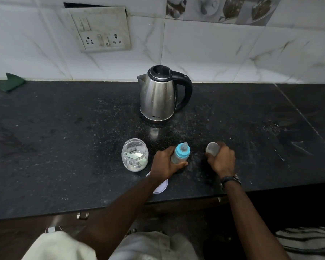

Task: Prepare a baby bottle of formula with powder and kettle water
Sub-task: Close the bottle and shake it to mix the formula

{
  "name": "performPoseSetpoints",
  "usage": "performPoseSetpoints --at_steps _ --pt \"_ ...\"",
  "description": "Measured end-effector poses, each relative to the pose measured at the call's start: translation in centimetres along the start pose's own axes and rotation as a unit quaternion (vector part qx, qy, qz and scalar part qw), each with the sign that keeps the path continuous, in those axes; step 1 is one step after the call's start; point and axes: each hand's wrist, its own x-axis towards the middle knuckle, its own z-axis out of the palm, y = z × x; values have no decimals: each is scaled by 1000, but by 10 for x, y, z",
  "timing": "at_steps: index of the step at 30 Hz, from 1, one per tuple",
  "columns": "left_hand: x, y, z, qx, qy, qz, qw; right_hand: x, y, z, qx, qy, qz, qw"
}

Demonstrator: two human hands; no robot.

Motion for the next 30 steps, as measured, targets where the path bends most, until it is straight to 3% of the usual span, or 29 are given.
performPoseSetpoints --at_steps 10,14,20,30 --pt "1 -1 0 7 -8 -5 1000 0 -20 -12 87 -46 -116 988" --pt "1 -1 0 9 -10 0 1000 -5 -36 -23 138 -48 -107 983" --pt "1 -1 -1 7 -9 -1 1000 -9 -54 -41 160 -30 -154 975" --pt "1 -3 1 -8 2 -8 1000 -19 -69 -46 161 -100 -240 952"
